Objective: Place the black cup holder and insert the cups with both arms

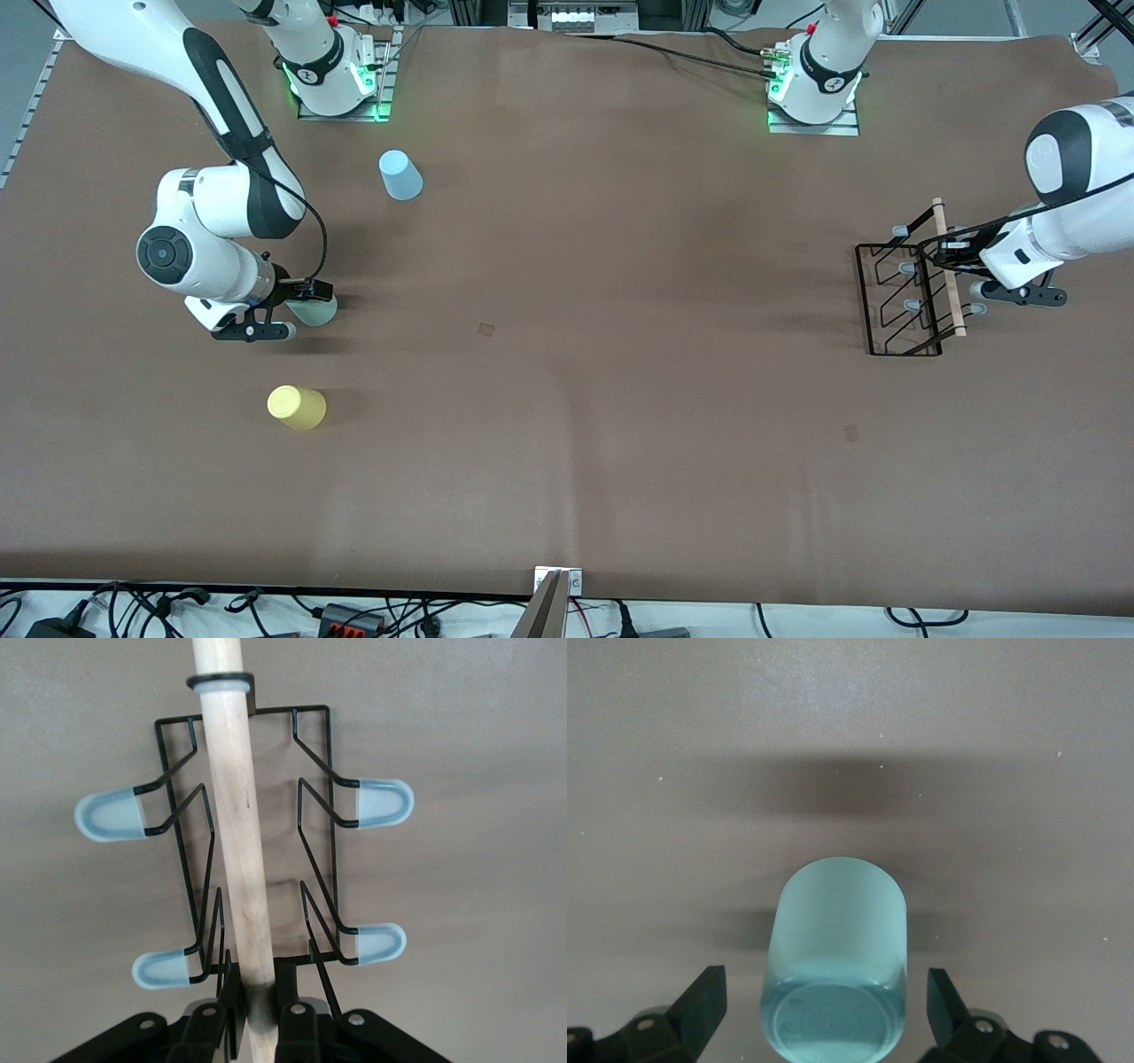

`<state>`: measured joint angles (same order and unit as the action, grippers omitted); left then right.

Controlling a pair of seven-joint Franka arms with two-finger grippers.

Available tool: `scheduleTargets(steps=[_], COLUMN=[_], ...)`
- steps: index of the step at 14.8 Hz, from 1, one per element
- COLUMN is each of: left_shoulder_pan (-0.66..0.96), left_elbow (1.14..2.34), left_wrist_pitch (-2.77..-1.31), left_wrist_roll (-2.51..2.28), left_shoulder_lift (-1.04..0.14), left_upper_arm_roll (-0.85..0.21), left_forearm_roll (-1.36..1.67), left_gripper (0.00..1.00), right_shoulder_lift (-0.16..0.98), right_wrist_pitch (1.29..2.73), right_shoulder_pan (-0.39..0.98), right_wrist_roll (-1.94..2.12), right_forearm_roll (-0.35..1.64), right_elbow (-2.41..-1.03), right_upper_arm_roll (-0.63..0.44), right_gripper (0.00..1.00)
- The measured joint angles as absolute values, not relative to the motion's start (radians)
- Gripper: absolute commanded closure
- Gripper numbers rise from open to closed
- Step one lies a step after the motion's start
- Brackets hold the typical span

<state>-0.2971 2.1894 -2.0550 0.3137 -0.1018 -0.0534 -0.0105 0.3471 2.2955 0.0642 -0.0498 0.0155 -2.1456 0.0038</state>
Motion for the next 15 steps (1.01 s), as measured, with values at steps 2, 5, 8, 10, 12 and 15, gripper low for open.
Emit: scheduleTargets(steps=[2, 5, 8, 10, 12, 15], left_shoulder_pan=[-0.298, -0.299, -0.297, -0.295, -0.292, -0.283], left_elbow=[2.19, 2.19, 2.184, 2.151, 2.091, 1.998], left_wrist_pitch=[-2.056, -2.056, -2.038, -1.975, -1.888, -1.798], left_wrist_roll=[0.315, 0.316, 0.314, 0.296, 0.24, 0.104], left_shoulder_lift=[-0.102, -0.101, -0.097, -0.093, -0.086, -0.08], left_upper_arm_roll=[-0.053, -0.053, -0.059, -0.078, -0.133, -0.252], left_forearm_roll=[-0.01, -0.01, -0.01, -0.005, 0.008, 0.013], left_gripper=[0.97, 0.99, 0.99, 0.99, 0.99, 0.99], right_shoulder_lift=[0.35, 0.35, 0.35, 0.35, 0.35, 0.35], right_wrist_pitch=[2.298, 2.299, 2.3, 2.301, 2.301, 2.301], right_shoulder_pan=[0.055, 0.047, 0.047, 0.047, 0.047, 0.048], right_wrist_roll=[-0.051, -0.051, -0.051, -0.051, -0.051, -0.051], right_forearm_roll=[0.016, 0.016, 0.016, 0.016, 0.016, 0.016], right_elbow=[-2.146, -2.146, -2.146, -2.146, -2.146, -2.145], right_upper_arm_roll=[0.002, 0.002, 0.002, 0.003, 0.003, 0.004], right_gripper=[0.0, 0.09, 0.09, 0.1, 0.18, 0.56])
